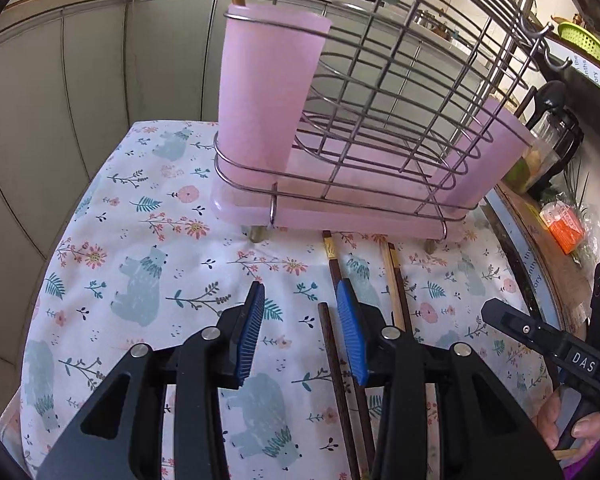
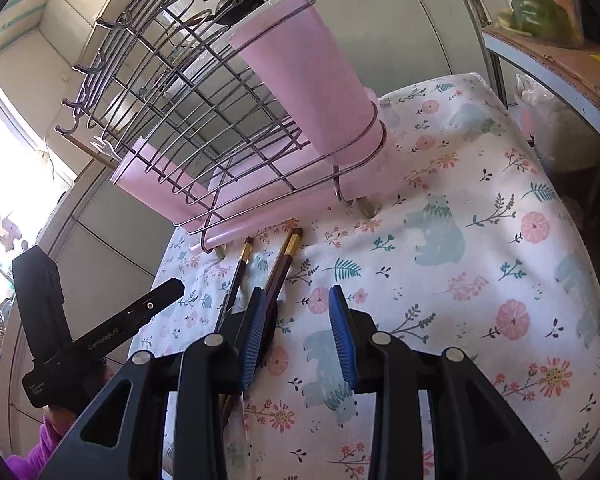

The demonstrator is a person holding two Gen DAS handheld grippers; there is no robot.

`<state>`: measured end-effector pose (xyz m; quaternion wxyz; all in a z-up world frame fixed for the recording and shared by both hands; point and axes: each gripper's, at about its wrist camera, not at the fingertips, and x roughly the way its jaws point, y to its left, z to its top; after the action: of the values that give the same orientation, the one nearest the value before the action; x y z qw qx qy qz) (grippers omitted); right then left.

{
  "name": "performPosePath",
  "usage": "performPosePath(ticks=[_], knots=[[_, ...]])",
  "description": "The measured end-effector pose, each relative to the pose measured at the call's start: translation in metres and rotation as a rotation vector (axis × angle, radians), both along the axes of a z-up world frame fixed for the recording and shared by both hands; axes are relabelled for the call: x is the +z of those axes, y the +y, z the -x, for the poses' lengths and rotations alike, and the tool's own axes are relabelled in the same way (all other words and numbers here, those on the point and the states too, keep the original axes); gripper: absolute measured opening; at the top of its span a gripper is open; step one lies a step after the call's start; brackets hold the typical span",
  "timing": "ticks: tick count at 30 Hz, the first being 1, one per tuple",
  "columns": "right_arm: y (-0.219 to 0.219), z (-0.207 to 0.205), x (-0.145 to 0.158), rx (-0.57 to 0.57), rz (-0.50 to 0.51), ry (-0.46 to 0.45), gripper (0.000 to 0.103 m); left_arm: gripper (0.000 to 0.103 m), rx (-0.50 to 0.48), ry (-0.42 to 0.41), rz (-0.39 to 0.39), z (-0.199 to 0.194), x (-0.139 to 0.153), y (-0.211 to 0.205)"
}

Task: Organize utensils
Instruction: 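Lower both tools toward the chopsticks lying in front of the holder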

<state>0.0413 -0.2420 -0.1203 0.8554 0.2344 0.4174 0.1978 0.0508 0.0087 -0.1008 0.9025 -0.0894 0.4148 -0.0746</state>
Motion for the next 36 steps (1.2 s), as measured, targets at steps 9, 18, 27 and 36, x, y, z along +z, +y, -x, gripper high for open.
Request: performPosePath(ticks=[9,18,27,36], knots=[[-0.002,-0.004,-0.005,0.011,-0.018,0.034,0.033,0.038,-0.068,0.067,-0.054,-0.016,-0.004,-0.02],[-0.002,-0.008,-0.012,0.026,-0.034,0.068,0.033,0.037,-0.074,0.15,-0.068,-0.042,-0.006,-0.027],[-0.01,-0.012,-0.017,0.031,-0.096,0.096,0.032,0.025,-0.084,0.2,-0.079,-0.063,-0.011,-0.033],[-0.015,-0.019,-0.028,0.044,-0.209,0.157,0.028,0.025,-0.076,0.257,-0.072,-0.086,-0.025,-0.039]])
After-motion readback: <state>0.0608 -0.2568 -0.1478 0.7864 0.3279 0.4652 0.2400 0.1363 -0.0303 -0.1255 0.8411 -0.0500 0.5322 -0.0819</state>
